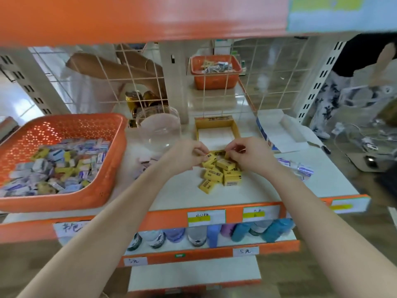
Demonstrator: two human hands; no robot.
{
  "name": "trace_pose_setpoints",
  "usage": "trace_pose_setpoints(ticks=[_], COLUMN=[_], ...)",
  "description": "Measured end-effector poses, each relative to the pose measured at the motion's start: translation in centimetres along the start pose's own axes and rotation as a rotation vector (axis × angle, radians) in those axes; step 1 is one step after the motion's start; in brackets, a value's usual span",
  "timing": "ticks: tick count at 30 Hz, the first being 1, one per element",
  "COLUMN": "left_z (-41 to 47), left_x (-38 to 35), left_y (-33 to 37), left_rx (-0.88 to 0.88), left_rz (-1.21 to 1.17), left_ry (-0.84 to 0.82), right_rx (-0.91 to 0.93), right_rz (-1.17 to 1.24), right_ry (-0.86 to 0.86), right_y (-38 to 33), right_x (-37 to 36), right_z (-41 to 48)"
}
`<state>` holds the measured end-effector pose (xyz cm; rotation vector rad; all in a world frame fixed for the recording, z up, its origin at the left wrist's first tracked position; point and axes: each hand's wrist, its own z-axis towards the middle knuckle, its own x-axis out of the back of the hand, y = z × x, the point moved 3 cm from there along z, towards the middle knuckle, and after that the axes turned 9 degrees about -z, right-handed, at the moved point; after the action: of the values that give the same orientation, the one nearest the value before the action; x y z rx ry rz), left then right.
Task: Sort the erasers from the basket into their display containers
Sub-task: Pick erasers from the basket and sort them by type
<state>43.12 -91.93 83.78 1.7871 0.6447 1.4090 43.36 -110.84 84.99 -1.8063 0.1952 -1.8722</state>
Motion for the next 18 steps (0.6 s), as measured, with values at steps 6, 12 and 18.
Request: trace_pose_setpoints(ticks=[6,12,18], left_z=[-2.9,-8.1,-13.9], left_x=[3.1,8.8,15.3], left_y=[0.0,0.8,-3.8], left_rx=[-0.051,-0.125,0.057], left_rz=[0.081,0.215,0.166], left_ry=[0.112,0.375,0.646], right_rx=[0.102,0.296,0.404], right_rz=[0.071,0.136,0.131], right_ry=[0.070,-0.030,-0.125], right_y=[-3.8,-11.5,-19.5], right_x=[0.3,-2.8,-6.4], right_z=[2.2,4.4,5.6])
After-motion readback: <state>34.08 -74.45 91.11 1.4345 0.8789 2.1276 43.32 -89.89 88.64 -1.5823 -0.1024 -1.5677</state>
